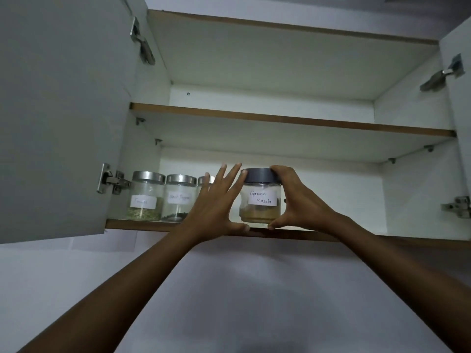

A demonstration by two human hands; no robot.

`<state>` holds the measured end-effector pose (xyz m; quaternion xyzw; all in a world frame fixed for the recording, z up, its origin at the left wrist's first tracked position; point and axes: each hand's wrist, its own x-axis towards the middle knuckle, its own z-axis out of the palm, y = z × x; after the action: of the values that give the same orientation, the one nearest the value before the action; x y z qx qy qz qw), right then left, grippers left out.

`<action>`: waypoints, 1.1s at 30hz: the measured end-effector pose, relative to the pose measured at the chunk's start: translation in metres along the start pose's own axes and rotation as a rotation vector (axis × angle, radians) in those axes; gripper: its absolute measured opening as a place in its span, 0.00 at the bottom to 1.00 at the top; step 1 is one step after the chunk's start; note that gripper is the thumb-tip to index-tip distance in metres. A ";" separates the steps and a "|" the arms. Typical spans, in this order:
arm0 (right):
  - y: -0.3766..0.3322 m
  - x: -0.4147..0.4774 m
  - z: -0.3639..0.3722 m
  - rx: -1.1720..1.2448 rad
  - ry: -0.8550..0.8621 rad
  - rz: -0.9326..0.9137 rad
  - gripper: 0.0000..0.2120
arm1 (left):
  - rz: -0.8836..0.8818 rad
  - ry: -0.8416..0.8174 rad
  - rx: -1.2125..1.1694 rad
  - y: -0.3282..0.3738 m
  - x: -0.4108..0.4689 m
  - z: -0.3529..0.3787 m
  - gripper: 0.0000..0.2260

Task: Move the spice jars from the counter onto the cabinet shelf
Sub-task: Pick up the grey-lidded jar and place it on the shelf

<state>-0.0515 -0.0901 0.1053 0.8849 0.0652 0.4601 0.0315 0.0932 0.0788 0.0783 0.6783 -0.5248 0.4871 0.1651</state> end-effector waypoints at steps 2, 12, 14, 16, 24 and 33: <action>0.007 0.009 0.012 0.050 -0.011 0.030 0.57 | -0.113 -0.031 0.033 -0.013 -0.007 0.017 0.51; 0.046 0.025 0.058 0.347 -0.165 0.261 0.54 | -0.257 -0.075 0.162 -0.039 -0.026 0.066 0.40; 0.043 0.025 0.064 0.405 -0.109 0.266 0.46 | -0.256 -0.062 0.173 -0.040 -0.026 0.068 0.40; 0.039 0.029 0.072 0.372 -0.032 0.258 0.40 | -0.257 -0.052 0.175 -0.040 -0.026 0.070 0.41; 0.020 0.044 0.101 0.246 0.044 0.321 0.44 | -0.240 -0.043 0.169 -0.042 -0.025 0.075 0.41; 0.007 0.026 0.101 0.289 0.010 0.398 0.61 | -0.228 -0.057 0.118 -0.042 -0.024 0.072 0.42</action>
<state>0.0463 -0.0925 0.0690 0.8732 -0.0454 0.4477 -0.1870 0.1657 0.0554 0.0363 0.7556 -0.4191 0.4757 0.1645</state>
